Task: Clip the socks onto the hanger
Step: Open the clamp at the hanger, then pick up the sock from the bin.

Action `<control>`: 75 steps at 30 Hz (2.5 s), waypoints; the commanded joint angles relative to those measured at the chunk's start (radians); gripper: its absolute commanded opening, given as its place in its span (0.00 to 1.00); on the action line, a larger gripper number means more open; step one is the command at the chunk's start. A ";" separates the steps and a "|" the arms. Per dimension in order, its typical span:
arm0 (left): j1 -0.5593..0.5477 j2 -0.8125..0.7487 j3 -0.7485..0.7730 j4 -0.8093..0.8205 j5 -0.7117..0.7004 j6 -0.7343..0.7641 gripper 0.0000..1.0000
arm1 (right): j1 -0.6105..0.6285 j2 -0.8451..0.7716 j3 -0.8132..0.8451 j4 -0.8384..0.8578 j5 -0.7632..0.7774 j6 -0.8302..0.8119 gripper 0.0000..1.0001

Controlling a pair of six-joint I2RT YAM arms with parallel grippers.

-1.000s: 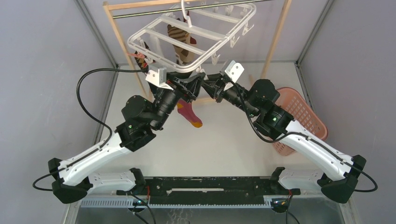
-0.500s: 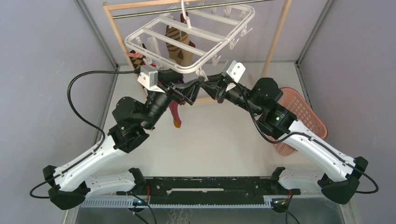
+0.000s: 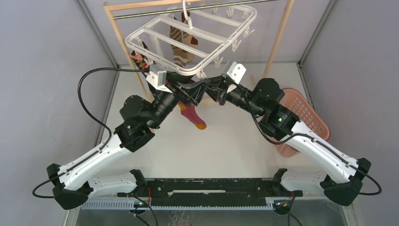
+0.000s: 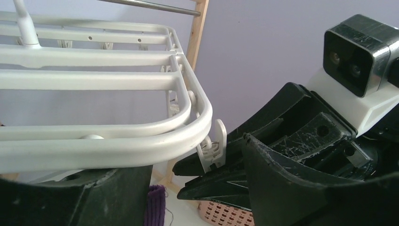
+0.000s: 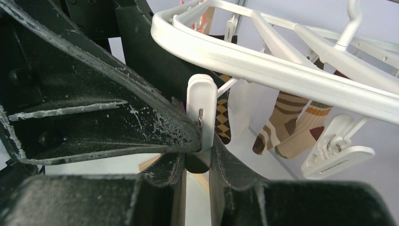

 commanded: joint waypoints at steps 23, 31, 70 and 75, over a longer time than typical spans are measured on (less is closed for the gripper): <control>0.007 0.001 0.014 0.084 0.006 -0.066 0.67 | 0.034 0.001 0.024 -0.038 -0.016 -0.017 0.00; 0.007 -0.014 -0.006 0.096 -0.015 -0.074 0.25 | 0.035 -0.001 0.018 -0.033 -0.019 -0.016 0.00; 0.007 -0.004 -0.092 0.149 0.015 -0.171 0.00 | -1.011 0.030 -0.362 -0.401 0.487 0.862 0.90; 0.007 -0.019 -0.120 0.167 0.006 -0.185 0.00 | -1.014 0.105 -0.404 -0.410 0.454 0.919 0.91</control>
